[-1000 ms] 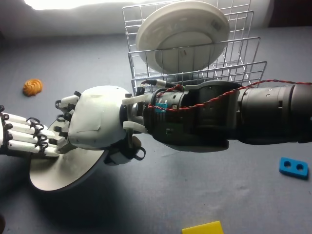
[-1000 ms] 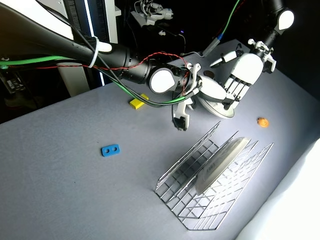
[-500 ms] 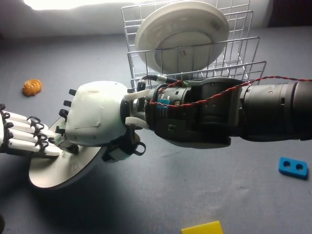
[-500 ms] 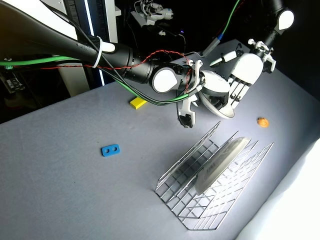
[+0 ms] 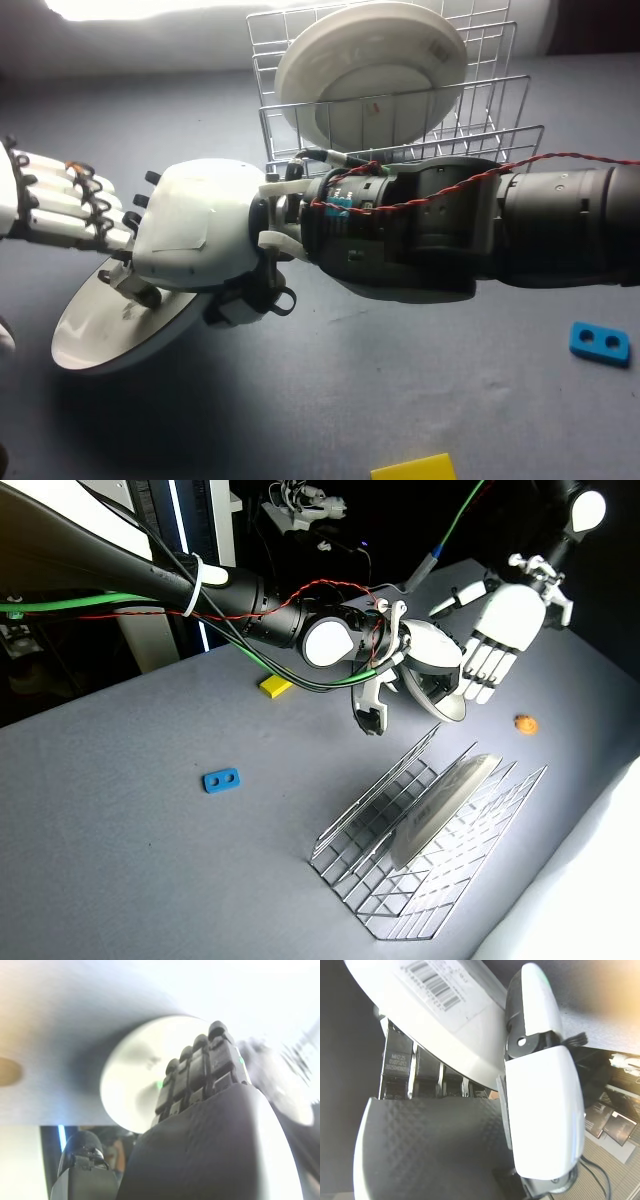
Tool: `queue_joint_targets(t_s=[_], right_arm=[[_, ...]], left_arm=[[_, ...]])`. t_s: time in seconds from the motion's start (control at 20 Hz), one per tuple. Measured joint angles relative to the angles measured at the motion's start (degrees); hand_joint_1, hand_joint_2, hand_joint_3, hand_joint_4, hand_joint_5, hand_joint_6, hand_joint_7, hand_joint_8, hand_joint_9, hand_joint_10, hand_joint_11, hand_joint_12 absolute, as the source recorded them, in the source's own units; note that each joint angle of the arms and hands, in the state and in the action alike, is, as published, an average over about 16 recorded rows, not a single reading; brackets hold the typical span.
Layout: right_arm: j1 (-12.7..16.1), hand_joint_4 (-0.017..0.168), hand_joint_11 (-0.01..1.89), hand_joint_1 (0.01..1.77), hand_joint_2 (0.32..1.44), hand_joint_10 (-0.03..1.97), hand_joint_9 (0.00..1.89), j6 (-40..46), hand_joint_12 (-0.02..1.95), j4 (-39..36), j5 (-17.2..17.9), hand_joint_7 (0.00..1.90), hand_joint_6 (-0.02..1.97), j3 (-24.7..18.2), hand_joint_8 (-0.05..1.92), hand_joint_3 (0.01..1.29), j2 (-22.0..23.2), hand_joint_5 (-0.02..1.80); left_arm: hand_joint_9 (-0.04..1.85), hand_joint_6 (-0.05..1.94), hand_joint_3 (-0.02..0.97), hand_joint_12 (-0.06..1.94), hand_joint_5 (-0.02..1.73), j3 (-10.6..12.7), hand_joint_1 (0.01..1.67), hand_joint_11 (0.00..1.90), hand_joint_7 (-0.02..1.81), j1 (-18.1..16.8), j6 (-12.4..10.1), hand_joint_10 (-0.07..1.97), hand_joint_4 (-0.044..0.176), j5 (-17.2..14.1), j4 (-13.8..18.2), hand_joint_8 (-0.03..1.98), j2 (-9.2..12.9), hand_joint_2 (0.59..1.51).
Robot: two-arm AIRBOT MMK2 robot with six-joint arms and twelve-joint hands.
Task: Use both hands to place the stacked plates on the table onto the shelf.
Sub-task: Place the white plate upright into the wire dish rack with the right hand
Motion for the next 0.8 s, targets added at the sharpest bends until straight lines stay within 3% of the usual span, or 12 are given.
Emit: queue_joint_targets(t_s=[0.35, 0.8], right_arm=[[0.74, -0.006, 0.82, 1.23, 1.02, 1.26, 0.90, 0.01, 1.35, 3.91, -1.28, 0.79, 0.92, -7.15, 1.01, 0.01, 5.56, 0.68], [4.14, -0.003, 0.83, 1.30, 1.02, 1.26, 0.91, 0.39, 1.37, 12.45, -4.47, 0.88, 1.10, -22.00, 1.02, 0.01, 18.59, 0.76]], left_arm=[[0.02, 0.01, 0.012, 0.01, 0.01, 0.88, 0.01, 0.02, 0.02, -4.84, -0.86, 0.01, 0.002, -0.16, 0.44, 0.00, 1.06, 1.003], [0.01, 0.01, 0.012, 0.01, 0.01, 1.82, 0.01, 0.02, 0.02, -6.31, -1.29, 0.01, 0.003, -0.18, 0.68, 0.00, 1.36, 1.008]])
